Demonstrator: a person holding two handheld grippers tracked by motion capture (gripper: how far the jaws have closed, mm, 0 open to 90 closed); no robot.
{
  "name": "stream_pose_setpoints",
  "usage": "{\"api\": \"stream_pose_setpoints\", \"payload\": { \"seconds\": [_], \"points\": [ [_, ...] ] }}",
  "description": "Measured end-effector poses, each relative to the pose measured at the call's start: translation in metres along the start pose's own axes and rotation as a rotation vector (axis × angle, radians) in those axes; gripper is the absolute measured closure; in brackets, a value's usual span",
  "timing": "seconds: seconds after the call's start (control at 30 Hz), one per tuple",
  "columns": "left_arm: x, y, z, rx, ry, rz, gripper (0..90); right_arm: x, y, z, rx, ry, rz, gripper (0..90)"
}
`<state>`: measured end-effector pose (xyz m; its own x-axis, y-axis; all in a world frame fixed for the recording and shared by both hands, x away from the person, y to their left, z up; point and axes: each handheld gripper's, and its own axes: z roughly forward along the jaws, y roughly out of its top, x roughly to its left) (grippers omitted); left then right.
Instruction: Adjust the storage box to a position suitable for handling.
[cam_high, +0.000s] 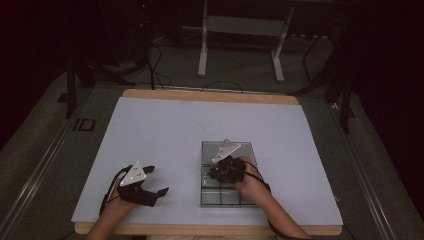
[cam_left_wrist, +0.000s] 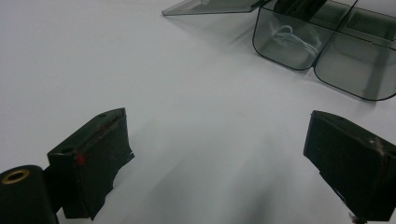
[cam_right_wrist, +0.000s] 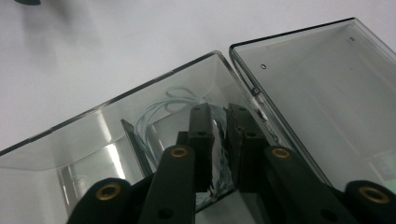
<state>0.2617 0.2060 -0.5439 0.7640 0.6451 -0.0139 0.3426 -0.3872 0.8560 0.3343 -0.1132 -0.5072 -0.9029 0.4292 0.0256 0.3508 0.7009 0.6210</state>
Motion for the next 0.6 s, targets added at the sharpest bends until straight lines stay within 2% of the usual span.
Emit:
{"api": "stream_pose_setpoints", "payload": {
  "seconds": [0.13, 0.33, 0.6],
  "points": [
    [0.0, 0.0, 0.0, 0.001, 0.0, 0.0, 7.2, 0.0, 0.0, -0.006, -0.015, 0.0, 0.001, 75.6],
    [0.002, 0.0, 0.0, 0.004, -0.023, -0.008, 7.2, 0.001, -0.001, -0.016, -0.042, 0.001, -0.001, 72.1],
    [0.002, 0.0, 0.0, -0.002, -0.02, -0.014, 7.2, 0.001, -0.003, -0.032, -0.076, -0.007, 0.003, 70.4]
  ]
}}
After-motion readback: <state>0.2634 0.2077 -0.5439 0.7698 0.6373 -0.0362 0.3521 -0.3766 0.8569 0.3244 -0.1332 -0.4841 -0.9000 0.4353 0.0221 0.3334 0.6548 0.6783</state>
